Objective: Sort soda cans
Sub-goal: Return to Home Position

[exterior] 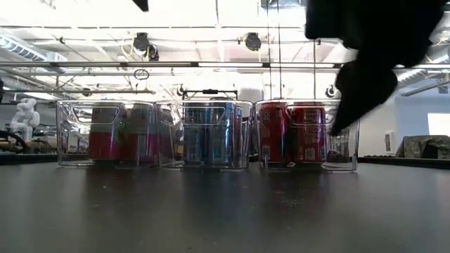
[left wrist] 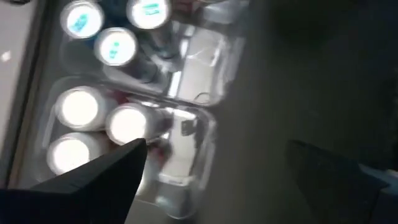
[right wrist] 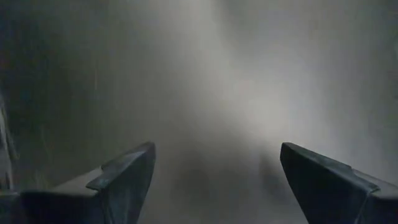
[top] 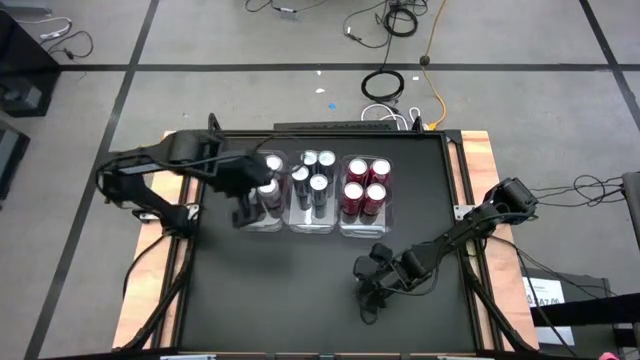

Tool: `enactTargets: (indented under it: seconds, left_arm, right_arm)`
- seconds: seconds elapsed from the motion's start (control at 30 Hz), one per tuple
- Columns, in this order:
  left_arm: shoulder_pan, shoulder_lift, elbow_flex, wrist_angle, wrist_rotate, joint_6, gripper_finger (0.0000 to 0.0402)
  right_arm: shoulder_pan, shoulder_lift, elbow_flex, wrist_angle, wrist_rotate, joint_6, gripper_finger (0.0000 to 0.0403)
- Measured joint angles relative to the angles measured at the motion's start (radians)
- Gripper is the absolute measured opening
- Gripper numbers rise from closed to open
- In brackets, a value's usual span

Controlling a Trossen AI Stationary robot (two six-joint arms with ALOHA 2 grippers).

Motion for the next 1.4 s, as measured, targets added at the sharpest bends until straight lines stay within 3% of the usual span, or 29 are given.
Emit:
enactTargets:
  seconds: [0.13, 0.23, 0.3, 0.43, 0.57, 0.67, 0.8, 0.97, 1.17, 1.4]
  left_arm:
    - [-0.058, -0.044, -0.001, 0.002, 0.017, -0.118, 0.039]
    - [-0.129, -0.083, -0.005, 0.007, 0.009, -0.127, 0.039]
    - [-0.18, -0.121, -0.053, 0.065, -0.053, -0.135, 0.039]
    - [-0.282, -0.229, -0.266, 0.252, -0.187, -0.174, 0.039]
    - [-0.348, -0.369, -0.556, 0.457, -0.19, -0.221, 0.039]
    - [-0.376, -0.475, -0.77, 0.627, -0.193, -0.256, 0.039]
    - [-0.397, -0.629, -1.01, 0.863, -0.21, -0.245, 0.039]
    - [-0.399, -0.827, -1.234, 1.071, -0.245, -0.13, 0.039]
    - [-0.361, -1.064, -1.454, 1.185, -0.365, -0.024, 0.039]
    - [-0.268, -1.314, -1.593, 1.216, -0.318, 0.055, 0.039]
  right_arm:
    - [-0.002, -0.003, 0.0, -0.139, -0.163, -0.043, 0.0338]
    - [0.002, -0.023, 0.0, -0.253, -0.186, -0.022, 0.0338]
    - [0.01, -0.047, 0.0, -0.316, -0.179, -0.044, 0.0338]
    - [0.023, -0.116, 0.0, -0.449, -0.072, -0.076, 0.0338]
    - [0.041, -0.205, 0.0, -0.573, 0.092, -0.1, 0.0338]
    - [0.048, -0.289, -0.001, -0.637, 0.148, -0.103, 0.0338]
    - [0.047, -0.426, -0.054, -0.626, 0.231, -0.102, 0.0338]
    - [0.044, -0.618, -0.199, -0.469, 0.315, -0.102, 0.0338]
    - [-0.031, -0.804, -0.356, -0.305, 0.316, -0.189, 0.0338]
    - [-0.15, -0.957, -0.484, -0.155, 0.315, -0.316, 0.0338]
